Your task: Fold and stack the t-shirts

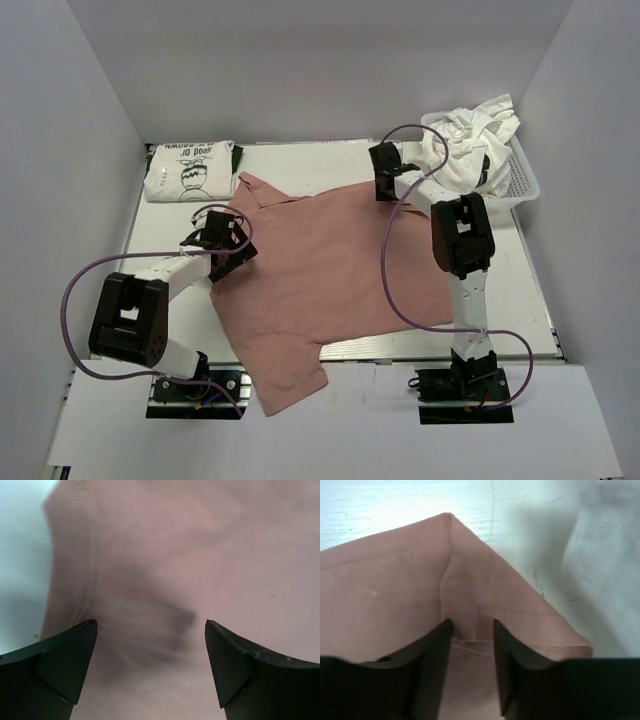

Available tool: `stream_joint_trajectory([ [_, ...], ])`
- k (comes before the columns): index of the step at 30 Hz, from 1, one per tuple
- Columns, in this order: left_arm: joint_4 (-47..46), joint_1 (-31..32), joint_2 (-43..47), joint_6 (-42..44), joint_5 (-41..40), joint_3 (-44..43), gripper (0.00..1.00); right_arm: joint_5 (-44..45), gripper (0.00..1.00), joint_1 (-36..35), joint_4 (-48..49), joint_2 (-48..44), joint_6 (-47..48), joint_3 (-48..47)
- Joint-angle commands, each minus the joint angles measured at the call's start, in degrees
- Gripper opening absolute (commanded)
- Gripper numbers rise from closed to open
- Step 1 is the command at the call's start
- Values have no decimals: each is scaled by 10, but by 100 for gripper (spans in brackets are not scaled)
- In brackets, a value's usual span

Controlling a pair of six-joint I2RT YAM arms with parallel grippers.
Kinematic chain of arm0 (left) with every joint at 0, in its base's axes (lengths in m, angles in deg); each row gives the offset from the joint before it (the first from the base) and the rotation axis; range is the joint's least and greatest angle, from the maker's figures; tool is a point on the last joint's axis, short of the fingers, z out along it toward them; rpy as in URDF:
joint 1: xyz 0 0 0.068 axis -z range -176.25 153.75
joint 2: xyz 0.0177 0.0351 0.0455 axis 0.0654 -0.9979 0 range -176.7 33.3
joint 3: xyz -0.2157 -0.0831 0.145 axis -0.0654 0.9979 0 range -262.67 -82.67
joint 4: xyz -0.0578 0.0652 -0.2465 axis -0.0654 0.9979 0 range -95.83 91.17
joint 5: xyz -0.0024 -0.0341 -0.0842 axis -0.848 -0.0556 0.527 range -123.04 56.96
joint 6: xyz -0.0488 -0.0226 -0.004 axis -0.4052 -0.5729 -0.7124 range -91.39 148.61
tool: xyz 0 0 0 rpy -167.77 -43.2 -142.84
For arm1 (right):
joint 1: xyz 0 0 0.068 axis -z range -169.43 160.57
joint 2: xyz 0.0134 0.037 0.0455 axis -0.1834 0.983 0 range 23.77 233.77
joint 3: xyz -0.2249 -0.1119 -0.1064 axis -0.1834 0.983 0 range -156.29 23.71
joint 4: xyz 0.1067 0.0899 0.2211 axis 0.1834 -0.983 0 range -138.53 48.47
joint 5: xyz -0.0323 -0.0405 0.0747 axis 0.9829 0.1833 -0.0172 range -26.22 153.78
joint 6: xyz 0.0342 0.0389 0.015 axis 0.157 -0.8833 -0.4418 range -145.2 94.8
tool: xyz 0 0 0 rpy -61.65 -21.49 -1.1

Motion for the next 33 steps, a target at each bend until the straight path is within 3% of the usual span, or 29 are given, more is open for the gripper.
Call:
stream_joint_trajectory([
  [1,131,-12,-45,-34,-92,7,100,34,41,8,4,-1,2,-28],
  [3,156,-12,-45,-55,-119,2,100,34,32,16,1,3,1,-29],
  [4,164,-12,-45,-55,-135,-4,100,34,22,17,-1,3,1,-29],
  [6,177,-12,-45,-61,-151,-10,100,39,14,24,-5,5,-2,-29],
  [7,189,-12,-40,-61,-164,-10,100,39,5,24,-6,6,-2,-32],
  [16,184,-18,-29,-27,-169,-39,100,90,0,41,9,-1,17,-78],
  [22,116,-12,-3,48,-101,-45,100,59,0,38,128,7,176,-82],
  [26,97,-7,22,74,-67,-59,100,80,43,34,73,27,185,-145],
  [29,86,-7,45,85,-47,-74,100,12,66,25,43,-7,179,-133],
  [30,86,-7,45,85,-47,-83,100,-1,90,22,39,-18,166,-105],
  [33,67,-7,53,85,-33,-101,100,-58,90,2,4,-79,105,-51],
])
